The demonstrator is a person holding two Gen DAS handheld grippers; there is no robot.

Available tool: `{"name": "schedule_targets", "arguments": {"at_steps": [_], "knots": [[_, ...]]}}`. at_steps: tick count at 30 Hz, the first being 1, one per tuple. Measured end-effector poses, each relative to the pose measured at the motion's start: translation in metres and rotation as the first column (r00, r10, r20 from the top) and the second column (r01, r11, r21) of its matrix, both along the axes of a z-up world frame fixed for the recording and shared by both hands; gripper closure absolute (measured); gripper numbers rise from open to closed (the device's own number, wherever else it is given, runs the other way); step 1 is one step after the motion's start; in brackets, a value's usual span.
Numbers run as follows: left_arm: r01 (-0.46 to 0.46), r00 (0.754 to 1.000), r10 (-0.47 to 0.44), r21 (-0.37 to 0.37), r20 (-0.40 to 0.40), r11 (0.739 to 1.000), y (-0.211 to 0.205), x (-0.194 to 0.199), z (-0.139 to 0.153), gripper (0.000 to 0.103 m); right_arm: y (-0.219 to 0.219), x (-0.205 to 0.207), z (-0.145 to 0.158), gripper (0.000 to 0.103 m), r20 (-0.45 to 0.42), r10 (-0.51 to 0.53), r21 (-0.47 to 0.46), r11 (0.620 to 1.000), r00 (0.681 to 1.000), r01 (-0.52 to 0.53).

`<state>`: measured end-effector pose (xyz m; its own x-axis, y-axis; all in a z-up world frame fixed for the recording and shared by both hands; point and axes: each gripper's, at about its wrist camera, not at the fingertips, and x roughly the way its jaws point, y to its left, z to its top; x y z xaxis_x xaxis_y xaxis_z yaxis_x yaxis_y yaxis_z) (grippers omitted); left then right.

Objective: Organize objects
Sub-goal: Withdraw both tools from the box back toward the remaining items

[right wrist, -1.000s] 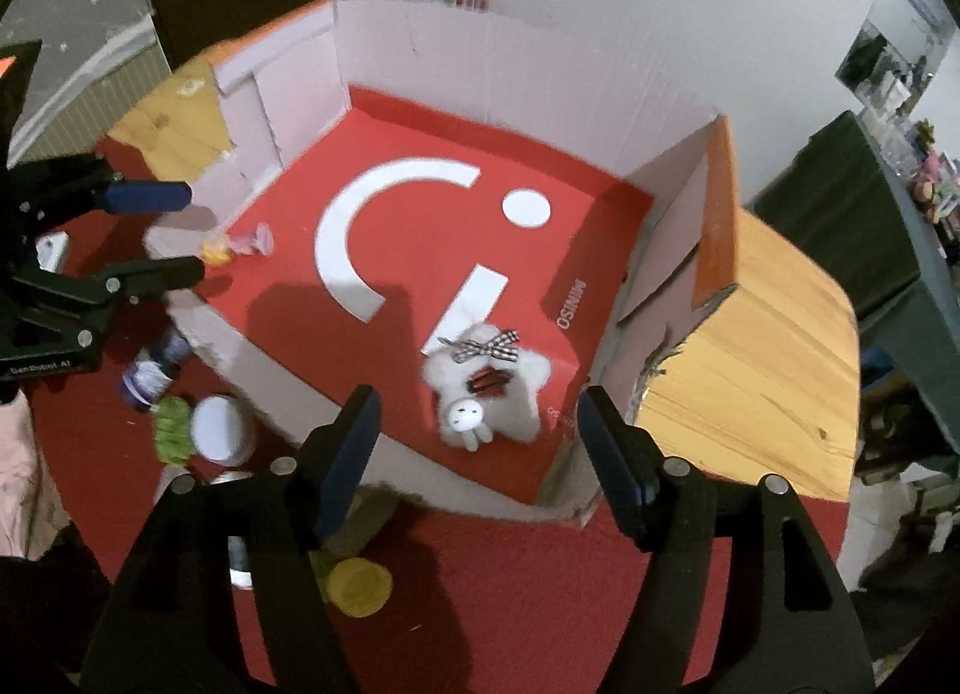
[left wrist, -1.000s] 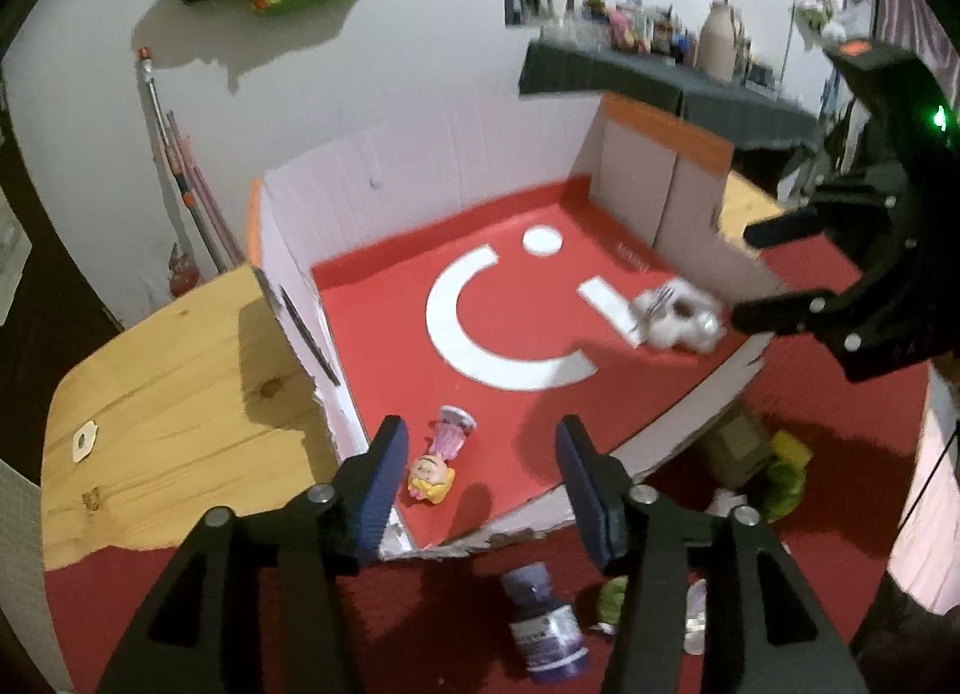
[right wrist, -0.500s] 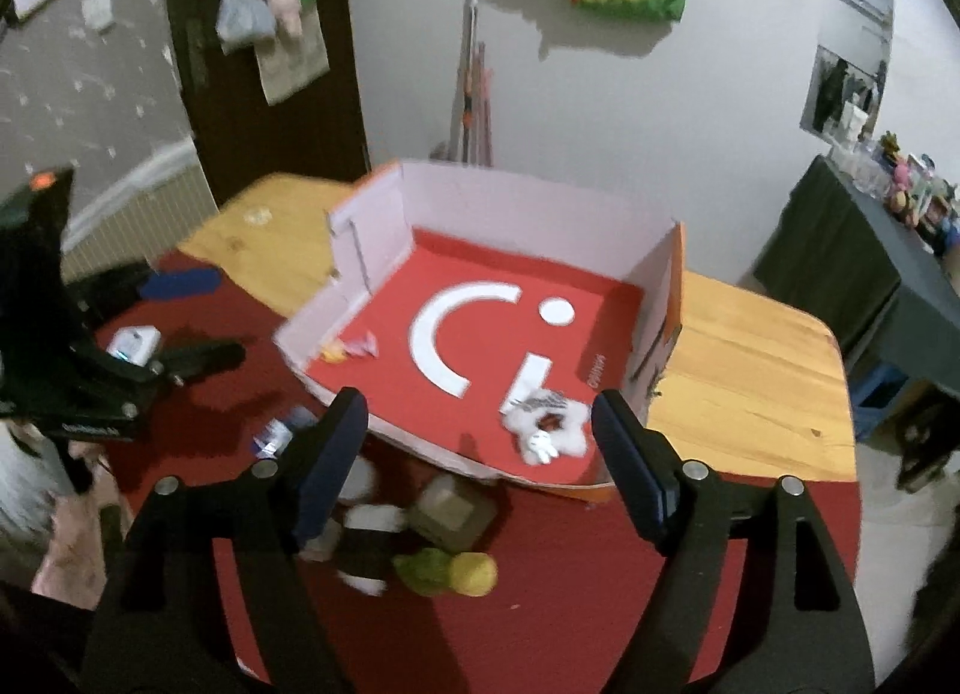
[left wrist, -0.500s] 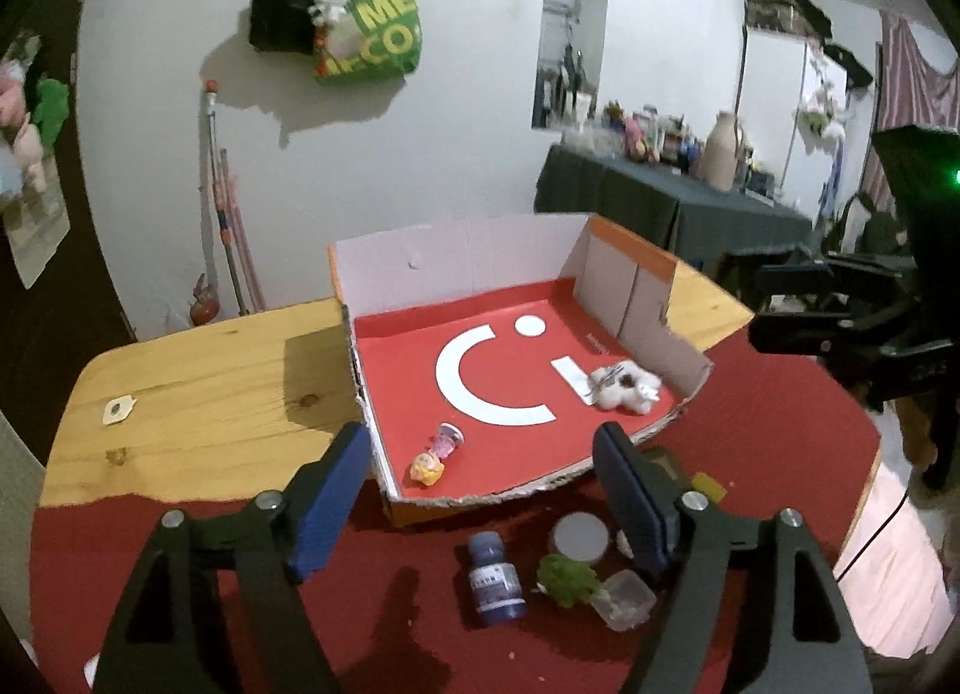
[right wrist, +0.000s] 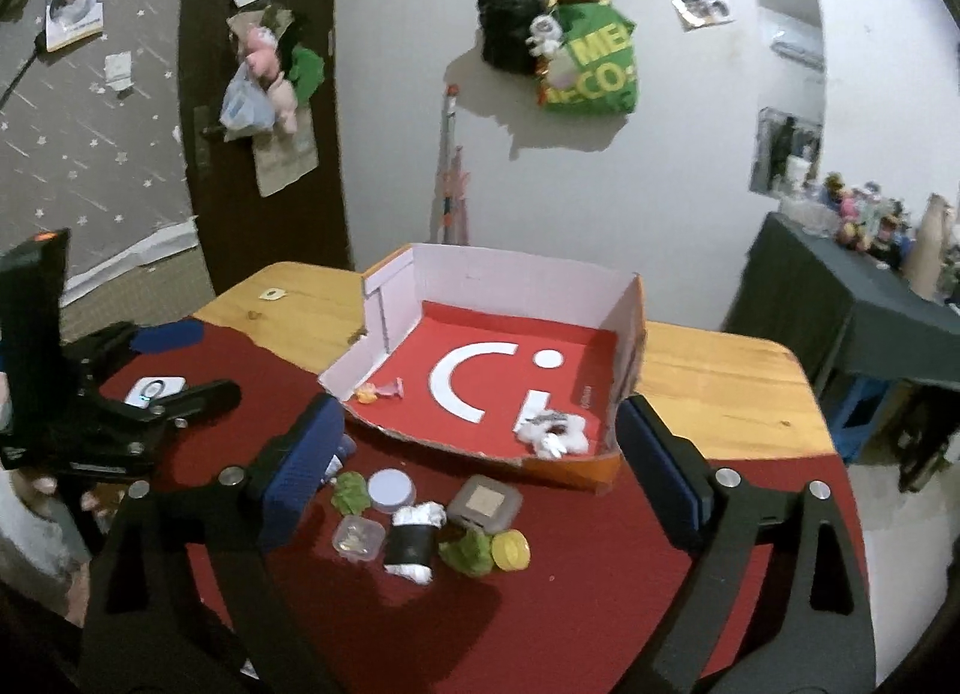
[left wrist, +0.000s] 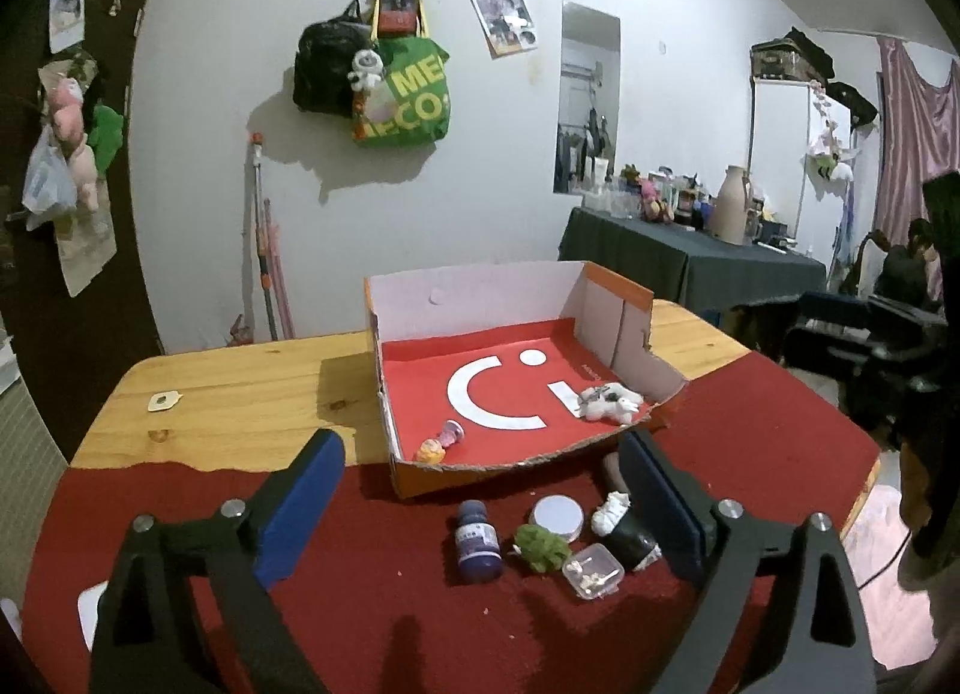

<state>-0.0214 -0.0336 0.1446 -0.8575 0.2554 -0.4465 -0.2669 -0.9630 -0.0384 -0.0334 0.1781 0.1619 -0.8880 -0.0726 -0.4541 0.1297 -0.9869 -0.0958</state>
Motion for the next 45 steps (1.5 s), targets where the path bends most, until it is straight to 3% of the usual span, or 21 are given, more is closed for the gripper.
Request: {"name": "schedule_targets", "arguments": {"at_steps": [2, 9, 15, 31, 45], "knots": [[-0.009, 1.0, 0.009, 0.006, -0.013, 1.0, 0.002, 0.009, -0.004, 0.008, -0.002, 0.008, -0.008, 0.004, -0.03, -0.025, 0.018, 1.0, 0.999, 0.026], [-0.048, 0.998, 0.048, 0.013, -0.049, 0.999, 0.012, 0.028, -0.027, 0.003, 0.005, 0.031, -0.036, 0.003, -0.079, -0.099, -0.05, 0.994, 0.992, 0.095], [-0.087, 0.994, 0.089, 0.042, -0.059, 0.995, 0.014, 0.036, -0.049, 0.002, 0.003, 0.043, -0.063, 0.003, -0.104, -0.142, -0.025, 0.99, 0.984, 0.14], [-0.135, 0.991, 0.135, 0.018, 0.006, 0.991, 0.02, 0.037, -0.093, 0.002, 0.009, 0.039, -0.12, 0.003, 0.022, -0.186, -0.065, 0.98, 0.982, 0.187], [-0.137, 0.99, 0.137, 0.017, 0.04, 0.99, 0.02, 0.029, -0.098, 0.002, 0.019, 0.03, -0.128, 0.003, 0.097, -0.179, -0.094, 0.978, 0.979, 0.188]]}}
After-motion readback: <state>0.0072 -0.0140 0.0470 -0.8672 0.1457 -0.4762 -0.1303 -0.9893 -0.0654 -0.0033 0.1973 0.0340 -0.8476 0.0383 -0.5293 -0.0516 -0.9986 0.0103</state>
